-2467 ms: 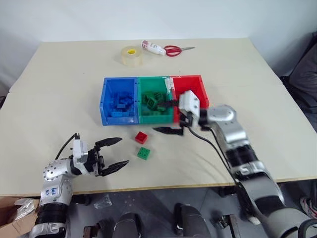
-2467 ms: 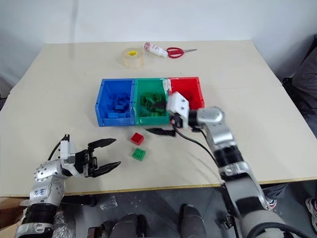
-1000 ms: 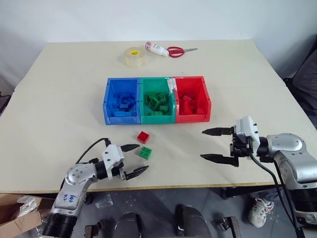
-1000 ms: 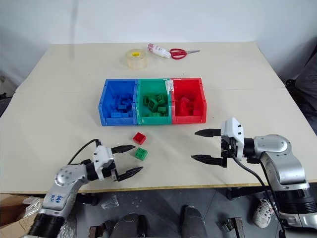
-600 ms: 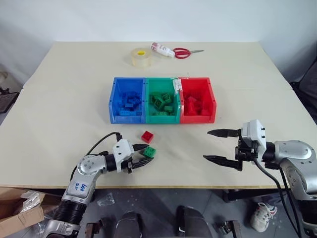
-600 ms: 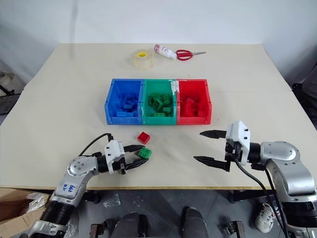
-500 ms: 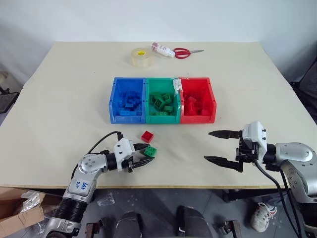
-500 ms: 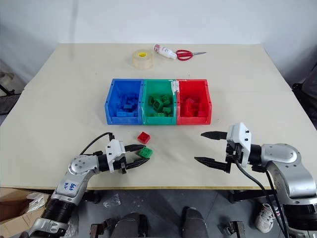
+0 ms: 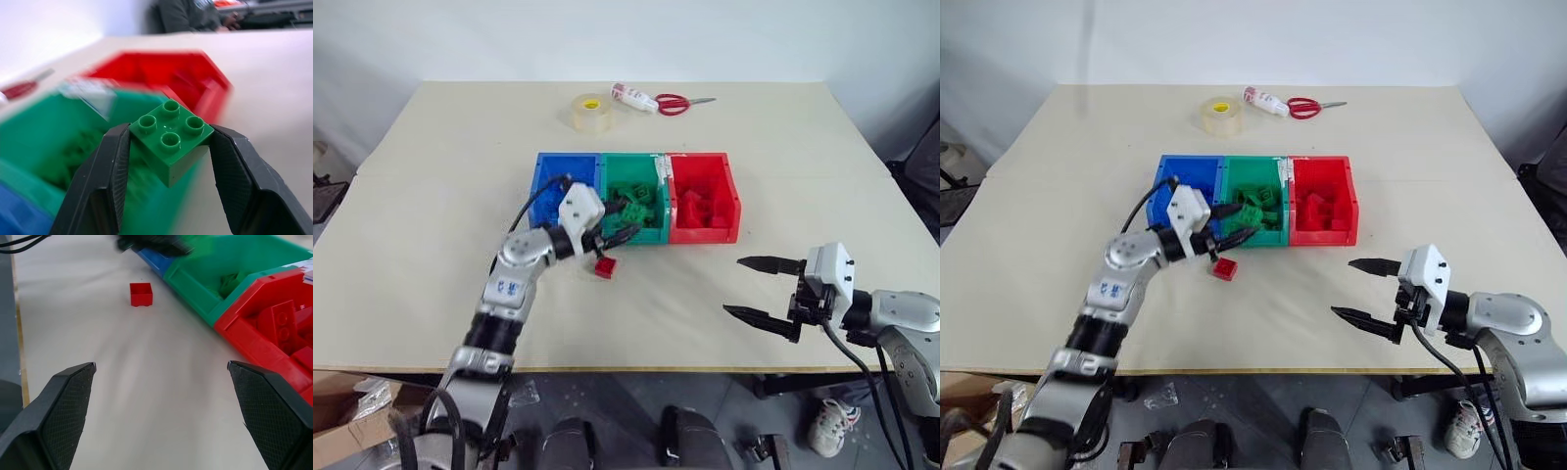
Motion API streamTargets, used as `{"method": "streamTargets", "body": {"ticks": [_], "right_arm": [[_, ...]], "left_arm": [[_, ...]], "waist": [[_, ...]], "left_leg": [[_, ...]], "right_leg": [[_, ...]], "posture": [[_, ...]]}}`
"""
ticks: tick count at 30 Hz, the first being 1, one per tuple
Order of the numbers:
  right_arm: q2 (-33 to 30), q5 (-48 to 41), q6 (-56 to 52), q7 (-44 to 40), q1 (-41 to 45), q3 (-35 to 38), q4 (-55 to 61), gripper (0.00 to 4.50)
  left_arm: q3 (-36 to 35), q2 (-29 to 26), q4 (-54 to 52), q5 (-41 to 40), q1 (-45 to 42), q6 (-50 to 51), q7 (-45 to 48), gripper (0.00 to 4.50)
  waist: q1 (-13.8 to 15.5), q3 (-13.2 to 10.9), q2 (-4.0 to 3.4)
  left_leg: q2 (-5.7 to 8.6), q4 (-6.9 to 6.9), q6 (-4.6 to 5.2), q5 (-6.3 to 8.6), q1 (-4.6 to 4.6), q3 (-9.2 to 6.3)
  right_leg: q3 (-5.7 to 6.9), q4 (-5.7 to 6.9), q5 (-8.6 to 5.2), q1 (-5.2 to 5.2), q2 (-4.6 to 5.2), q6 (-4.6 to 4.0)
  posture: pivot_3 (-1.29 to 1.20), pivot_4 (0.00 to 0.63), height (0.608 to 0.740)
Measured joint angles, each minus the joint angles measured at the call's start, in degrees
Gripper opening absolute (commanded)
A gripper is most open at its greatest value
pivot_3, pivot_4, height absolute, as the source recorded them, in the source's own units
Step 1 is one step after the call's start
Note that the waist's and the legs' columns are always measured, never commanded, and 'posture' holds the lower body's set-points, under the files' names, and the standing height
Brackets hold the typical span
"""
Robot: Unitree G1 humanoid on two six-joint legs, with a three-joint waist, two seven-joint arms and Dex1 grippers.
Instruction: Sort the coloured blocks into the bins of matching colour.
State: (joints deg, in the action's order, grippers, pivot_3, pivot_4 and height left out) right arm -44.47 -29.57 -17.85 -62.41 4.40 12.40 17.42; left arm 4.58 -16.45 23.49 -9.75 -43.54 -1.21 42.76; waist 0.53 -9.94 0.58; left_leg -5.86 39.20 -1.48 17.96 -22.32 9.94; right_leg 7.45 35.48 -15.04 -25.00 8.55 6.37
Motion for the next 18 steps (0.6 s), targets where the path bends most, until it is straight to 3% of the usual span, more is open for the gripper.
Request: {"method": "streamTargets", "body": {"ticks": [1, 8, 9, 14, 18], "right_arm": [[0.1, -0.1, 0.0, 0.5, -0.5, 0.1, 0.5, 4.5], [0.9, -0.2, 0.1, 3.4, -3.4, 0.5, 3.1, 4.5], [1.1, -0.3, 0.1, 3.7, -3.8, 0.5, 3.3, 4.5], [1.2, -0.7, 0.2, 4.3, -4.4, 0.5, 3.6, 4.5], [1.2, -0.9, 0.4, 2.9, -2.8, 0.2, 2.4, 4.5]], "left_arm": [[0.0, 0.8, 3.9, 0.7, -2.7, -0.9, -0.5, 2.1], [-0.3, 3.8, 24.7, 2.7, -15.0, -8.4, 0.3, 4.35], [-0.3, 3.9, 25.8, 3.0, -15.2, -9.2, 0.7, 4.49], [-0.5, 3.3, 27.2, 3.2, -15.2, -10.5, 4.2, 4.49], [-0.9, -0.3, 20.6, 2.3, -11.2, -8.5, 9.4, 4.49]], "waist": [[0.1, 0.0, 0.04], [0.2, -0.1, 0.09], [0.1, -0.1, 0.1], [0.1, -0.1, 0.13], [-0.6, -0.1, 0.12]], "left_leg": [[0.01, 0.0, 0.0, 0.0, -0.01, -0.01], [0.03, -0.09, 0.07, 0.04, -0.02, -0.01], [0.05, -0.1, 0.08, 0.05, -0.03, -0.01], [0.05, -0.04, 0.13, 0.07, -0.04, -0.03], [0.03, -0.07, 0.12, 0.07, -0.03, -0.06]], "right_leg": [[0.01, -0.1, 0.0, 0.0, 0.0, 0.0], [0.09, -0.46, 0.08, 0.2, -0.01, 0.15], [0.09, -0.45, 0.1, 0.2, -0.01, 0.17], [0.08, -0.53, 0.11, 0.29, -0.01, 0.2], [0.1, -0.4, 0.11, 0.27, -0.01, 0.2]], "posture": [[0.0, 0.15, 0.74], [0.0, 0.15, 0.74], [0.0, 0.15, 0.74], [0.0, 0.15, 0.74], [0.0, 0.15, 0.74]]}}
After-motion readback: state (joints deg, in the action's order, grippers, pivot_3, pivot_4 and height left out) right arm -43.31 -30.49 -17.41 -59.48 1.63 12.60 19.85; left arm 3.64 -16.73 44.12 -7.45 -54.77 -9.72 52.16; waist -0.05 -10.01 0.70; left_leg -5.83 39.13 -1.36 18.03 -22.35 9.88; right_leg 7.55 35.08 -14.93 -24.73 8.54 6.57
